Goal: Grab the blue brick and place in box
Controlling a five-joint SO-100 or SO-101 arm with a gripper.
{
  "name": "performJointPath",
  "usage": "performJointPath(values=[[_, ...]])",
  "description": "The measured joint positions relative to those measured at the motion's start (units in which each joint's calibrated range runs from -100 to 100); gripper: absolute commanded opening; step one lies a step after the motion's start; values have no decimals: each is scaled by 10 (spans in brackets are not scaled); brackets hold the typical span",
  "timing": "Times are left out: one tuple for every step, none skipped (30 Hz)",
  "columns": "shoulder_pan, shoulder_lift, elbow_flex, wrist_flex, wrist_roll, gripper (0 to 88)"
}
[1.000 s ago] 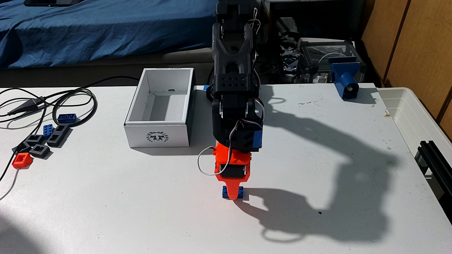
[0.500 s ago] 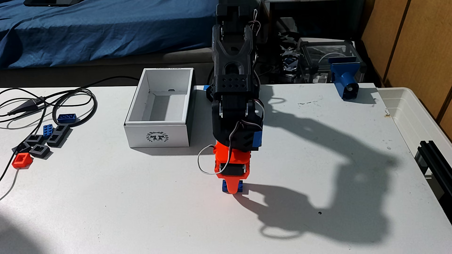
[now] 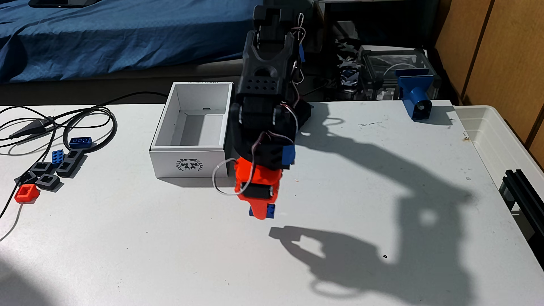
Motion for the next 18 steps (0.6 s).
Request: performJointPath(values=[[4, 0, -7, 10, 0, 9], [7, 0, -14, 17, 0, 9], [11, 0, -21, 24, 0, 9], [15, 0, -27, 29, 0, 9], [19, 0, -32, 34, 0, 9], [23, 0, -35, 37, 0, 9], [27, -3, -35, 39, 0, 10], [30, -8, -35, 40, 0, 10], [34, -14, -35, 44, 2, 10], [37, -24, -35, 48, 5, 10], [41, -35, -35, 54, 6, 10], [45, -45, -35, 57, 7, 10], [49, -54, -35, 61, 7, 10], [55, -64, -35, 61, 7, 10], [61, -73, -31, 63, 8, 10], [66, -82, -27, 64, 9, 10], [71, -90, -24, 65, 12, 10], [77, -96, -21, 65, 15, 10]])
